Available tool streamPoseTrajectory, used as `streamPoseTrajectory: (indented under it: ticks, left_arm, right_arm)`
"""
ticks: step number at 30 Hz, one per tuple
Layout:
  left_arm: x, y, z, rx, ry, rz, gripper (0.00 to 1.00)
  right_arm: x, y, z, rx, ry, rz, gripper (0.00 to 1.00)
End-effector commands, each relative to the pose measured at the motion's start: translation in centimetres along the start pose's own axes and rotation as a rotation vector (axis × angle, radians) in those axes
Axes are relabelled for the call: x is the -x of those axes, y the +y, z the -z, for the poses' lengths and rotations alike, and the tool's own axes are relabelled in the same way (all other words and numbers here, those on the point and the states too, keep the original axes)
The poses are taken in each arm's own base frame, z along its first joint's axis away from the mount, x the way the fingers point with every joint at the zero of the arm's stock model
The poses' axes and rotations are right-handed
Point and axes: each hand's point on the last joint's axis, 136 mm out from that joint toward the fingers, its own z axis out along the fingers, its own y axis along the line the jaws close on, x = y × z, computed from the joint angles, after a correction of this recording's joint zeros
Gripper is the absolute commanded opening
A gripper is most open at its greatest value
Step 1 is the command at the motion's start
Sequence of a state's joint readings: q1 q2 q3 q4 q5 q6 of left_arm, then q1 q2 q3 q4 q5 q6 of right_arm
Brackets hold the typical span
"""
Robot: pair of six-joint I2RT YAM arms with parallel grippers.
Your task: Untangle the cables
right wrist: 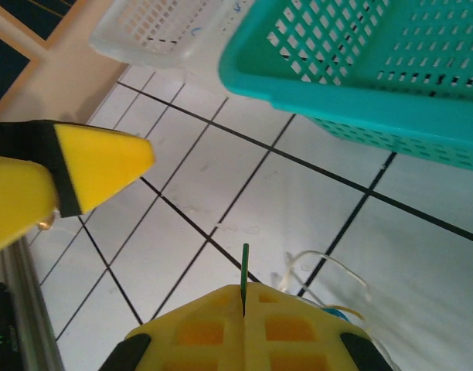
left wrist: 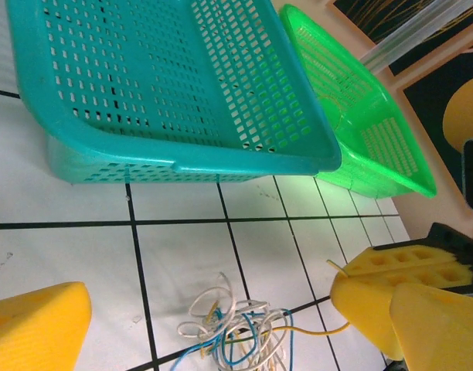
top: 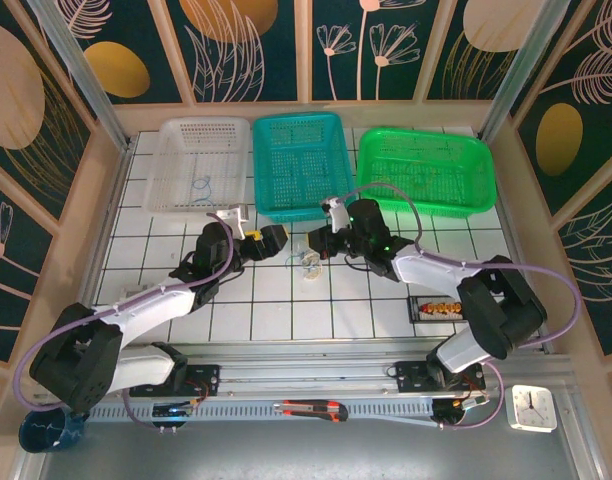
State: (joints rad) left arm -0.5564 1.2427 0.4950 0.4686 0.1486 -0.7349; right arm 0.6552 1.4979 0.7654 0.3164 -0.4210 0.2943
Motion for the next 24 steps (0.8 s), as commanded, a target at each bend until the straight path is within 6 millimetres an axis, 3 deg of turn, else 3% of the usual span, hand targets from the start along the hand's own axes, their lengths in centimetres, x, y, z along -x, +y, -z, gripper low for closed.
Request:
streamPoseTrajectory:
  ticks: [1, 12, 24]
  left_arm:
    - [-0.1, -0.7, 0.4, -0.044, -0.015, -0.084, 0.98]
    - [-3.1, -0.4, 0.6, -0.092, 0.018, -0.163, 0.97]
    - [-5.0, -1.7, -1.6, -0.136, 0.064, -0.219, 0.96]
  right_arm:
    - [1.8, 1.7, 0.8, 0.026, -0.031, 0.003, 0.00]
    - [3.8, 4.1, 2.0, 0.070, -0.082, -0.017, 0.00]
    - [6.6, 7.2, 3.6, 0.139, -0.147, -0.040, 0.00]
